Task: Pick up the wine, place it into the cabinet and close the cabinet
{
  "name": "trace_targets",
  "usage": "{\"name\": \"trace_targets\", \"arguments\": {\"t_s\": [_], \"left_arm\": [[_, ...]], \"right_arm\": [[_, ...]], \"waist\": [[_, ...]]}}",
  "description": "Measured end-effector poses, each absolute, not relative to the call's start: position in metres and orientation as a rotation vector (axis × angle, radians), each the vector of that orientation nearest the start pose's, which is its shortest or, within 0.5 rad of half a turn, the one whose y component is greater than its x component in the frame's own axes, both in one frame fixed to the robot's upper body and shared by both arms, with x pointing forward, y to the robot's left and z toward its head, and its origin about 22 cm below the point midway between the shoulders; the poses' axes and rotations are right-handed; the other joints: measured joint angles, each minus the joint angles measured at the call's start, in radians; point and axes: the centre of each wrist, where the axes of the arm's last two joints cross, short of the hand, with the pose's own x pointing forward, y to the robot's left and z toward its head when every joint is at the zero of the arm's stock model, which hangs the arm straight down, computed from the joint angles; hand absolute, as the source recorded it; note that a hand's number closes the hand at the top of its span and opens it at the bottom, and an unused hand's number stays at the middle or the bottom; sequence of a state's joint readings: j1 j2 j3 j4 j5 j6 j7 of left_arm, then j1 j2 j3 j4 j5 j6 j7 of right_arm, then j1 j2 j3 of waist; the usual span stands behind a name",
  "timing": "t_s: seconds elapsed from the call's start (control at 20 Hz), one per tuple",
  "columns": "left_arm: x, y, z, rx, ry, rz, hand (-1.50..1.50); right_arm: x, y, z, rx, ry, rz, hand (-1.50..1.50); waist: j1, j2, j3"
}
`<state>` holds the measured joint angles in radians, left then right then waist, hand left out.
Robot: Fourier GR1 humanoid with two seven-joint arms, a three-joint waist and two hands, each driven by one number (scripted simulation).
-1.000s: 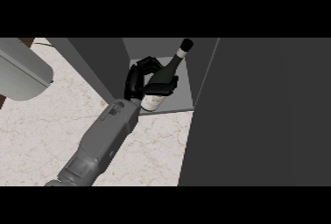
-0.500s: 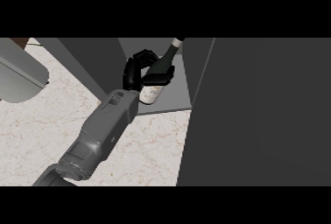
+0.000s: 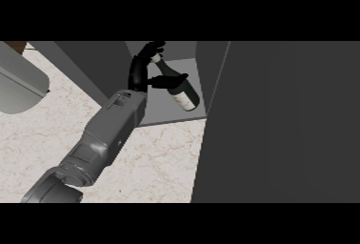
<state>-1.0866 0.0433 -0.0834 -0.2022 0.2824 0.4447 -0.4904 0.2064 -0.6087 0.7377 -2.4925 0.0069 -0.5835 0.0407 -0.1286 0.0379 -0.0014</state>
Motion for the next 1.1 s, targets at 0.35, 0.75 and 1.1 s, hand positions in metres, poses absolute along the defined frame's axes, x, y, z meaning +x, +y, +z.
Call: {"name": "trace_targets", "arguments": {"t_s": [0.35,0.75,1.1], "left_arm": [[0.437,0.134,0.035,0.346,-1.704,-0.082,-1.5],[0.443,0.13,0.049,0.178,-1.771,-0.045,1.5],[0.446,0.115,0.062,-0.043,-1.839,0.006,1.5]], "right_arm": [[0.091,-0.179,0.148,0.215,-1.985,0.246,-1.5],[0.092,-0.181,0.148,0.207,-1.998,0.244,-1.5],[0.09,-0.184,0.147,0.191,-1.982,0.25,-1.5]], "waist": [[-0.006,0.002,0.0],[0.003,0.002,-0.002],[0.02,-0.009,-0.002]]}}
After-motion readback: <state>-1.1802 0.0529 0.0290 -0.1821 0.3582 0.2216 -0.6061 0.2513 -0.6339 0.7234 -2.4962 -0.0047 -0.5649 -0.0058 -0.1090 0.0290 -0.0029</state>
